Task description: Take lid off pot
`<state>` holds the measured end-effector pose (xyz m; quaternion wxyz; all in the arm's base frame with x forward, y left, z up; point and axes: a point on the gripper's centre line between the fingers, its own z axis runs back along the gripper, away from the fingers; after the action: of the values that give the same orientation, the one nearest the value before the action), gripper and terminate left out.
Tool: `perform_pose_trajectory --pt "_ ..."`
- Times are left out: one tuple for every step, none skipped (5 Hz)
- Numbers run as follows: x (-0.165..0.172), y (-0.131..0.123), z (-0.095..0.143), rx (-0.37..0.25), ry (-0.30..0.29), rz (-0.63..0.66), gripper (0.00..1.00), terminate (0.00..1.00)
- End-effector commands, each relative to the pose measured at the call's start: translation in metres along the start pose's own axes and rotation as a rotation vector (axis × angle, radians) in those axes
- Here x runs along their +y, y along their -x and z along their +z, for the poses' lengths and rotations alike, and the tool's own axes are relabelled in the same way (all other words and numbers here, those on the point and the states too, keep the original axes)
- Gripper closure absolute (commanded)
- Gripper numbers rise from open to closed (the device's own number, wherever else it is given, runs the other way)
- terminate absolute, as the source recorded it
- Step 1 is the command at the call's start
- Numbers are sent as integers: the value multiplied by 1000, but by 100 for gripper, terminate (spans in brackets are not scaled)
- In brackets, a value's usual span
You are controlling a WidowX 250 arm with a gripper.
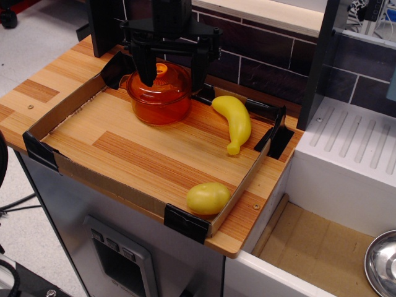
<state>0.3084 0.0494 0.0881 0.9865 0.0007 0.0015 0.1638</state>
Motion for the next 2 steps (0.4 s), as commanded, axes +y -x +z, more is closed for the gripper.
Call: perform_pose_trajectory --pt "22 -34 12 -80 38 19 0 0" --pt "32 -47 7 -71 38 27 0 0"
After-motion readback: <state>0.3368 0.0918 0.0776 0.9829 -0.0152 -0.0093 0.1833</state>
